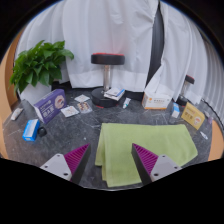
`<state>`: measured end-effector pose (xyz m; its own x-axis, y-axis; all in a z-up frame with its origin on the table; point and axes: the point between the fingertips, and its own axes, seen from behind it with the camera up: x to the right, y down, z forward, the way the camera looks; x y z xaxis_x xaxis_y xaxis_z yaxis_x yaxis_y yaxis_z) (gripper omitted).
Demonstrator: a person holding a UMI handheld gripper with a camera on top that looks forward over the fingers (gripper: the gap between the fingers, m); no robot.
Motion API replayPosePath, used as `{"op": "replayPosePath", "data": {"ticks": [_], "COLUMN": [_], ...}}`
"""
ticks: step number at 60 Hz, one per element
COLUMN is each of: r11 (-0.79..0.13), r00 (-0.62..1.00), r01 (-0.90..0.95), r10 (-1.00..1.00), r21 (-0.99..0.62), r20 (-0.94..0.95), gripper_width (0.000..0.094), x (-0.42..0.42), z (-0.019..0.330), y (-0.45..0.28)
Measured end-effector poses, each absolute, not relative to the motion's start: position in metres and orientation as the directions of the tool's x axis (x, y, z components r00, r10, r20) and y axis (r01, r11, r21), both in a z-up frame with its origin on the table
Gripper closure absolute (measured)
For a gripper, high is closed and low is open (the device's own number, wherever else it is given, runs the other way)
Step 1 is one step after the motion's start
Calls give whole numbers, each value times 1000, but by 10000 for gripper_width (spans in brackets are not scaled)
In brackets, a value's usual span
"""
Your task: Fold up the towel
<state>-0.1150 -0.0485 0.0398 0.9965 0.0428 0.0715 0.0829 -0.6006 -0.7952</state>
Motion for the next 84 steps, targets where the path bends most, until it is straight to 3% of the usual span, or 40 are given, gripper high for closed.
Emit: {"op": "replayPosePath", "data": {"ticks": [10,12,18,22,23,36,46,50,54,58,66,74,81,84], "r11": [-649,-624,-612,-609,-606,-630,-614,-603,-584,-586,-658,-680,-650,-639], "r00": [992,992,990,985,987,993,931,890,871,881,944,983,999,999], "r01": [123,122,142,166,154,105,-96,-159,-204,-217,-154,-106,-45,-26], "r10": [65,66,79,57,51,114,224,255,258,227,123,39,-32,-33], "r21": [-751,-772,-778,-776,-780,-769,-783,-782,-786,-781,-737,-726,-759,-769], "r20": [106,103,118,166,154,42,-289,-377,-418,-415,-308,-180,-32,-6], "gripper_width": [111,148,420,790,812,869,868,867,869,861,795,440,131,74], "x": [-112,-115,-110,-92,-92,-125,-208,-213,-203,-179,-111,-44,5,11], "z": [-17,-12,-18,-15,-14,0,101,147,170,163,88,54,71,85], "y": [-8,1,2,5,5,-10,-50,-53,-45,-27,-8,-12,-31,-44]}}
